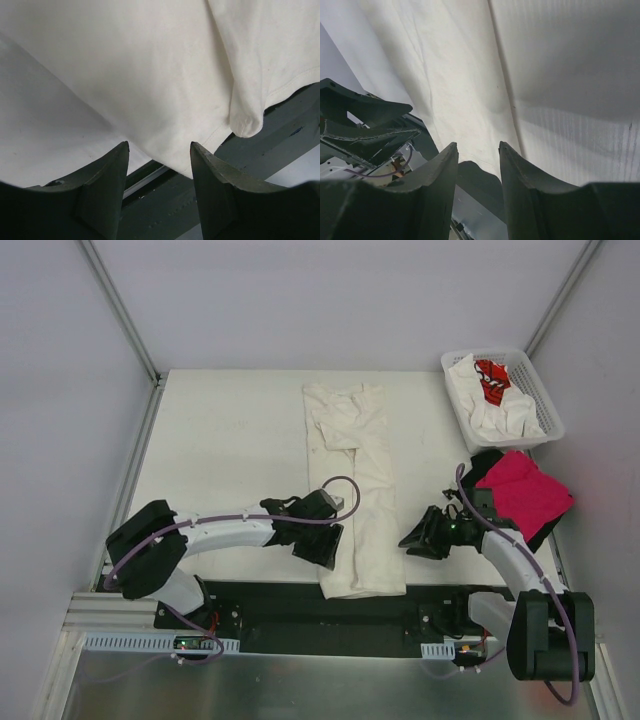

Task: Fold and stack the t-shirts
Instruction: Grab the bottom of the folded rectangular tshirt with both arms

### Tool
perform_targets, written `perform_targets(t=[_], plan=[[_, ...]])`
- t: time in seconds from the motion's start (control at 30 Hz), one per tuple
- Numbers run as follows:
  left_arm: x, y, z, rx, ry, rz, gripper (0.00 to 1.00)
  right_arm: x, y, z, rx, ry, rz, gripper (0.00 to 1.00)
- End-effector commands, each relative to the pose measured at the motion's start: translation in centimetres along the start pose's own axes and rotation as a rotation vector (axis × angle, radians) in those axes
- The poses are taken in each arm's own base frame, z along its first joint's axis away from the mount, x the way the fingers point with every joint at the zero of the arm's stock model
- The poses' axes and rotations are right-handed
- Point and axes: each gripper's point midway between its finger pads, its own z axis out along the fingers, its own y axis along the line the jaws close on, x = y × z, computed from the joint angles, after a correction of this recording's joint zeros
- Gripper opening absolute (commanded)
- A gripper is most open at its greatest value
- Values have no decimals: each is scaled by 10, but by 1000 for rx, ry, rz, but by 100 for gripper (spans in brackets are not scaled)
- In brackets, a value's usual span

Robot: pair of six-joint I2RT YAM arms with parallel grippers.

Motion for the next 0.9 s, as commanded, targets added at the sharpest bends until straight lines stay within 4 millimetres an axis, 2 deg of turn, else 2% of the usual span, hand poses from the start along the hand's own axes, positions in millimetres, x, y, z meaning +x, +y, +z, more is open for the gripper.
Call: perform_targets(t=[0.0,0.17,0.33,0.67,0.87], plan=[[-11,-13,1,27,-8,68,51,-18,11,-3,-19,-35,-28,41],[-8,-11,8,15,16,65,51,-15,3,4,-11,-20,-12,41],[-2,6,14,-28,-1,68,51,-5,-11,14,-8,-8,5,41],[3,14,5,-34,-39,57,52,2,-15,17,-7,18,8,41],[15,21,2,-38,-24,32,52,4,-16,17,-8,25,12,41]])
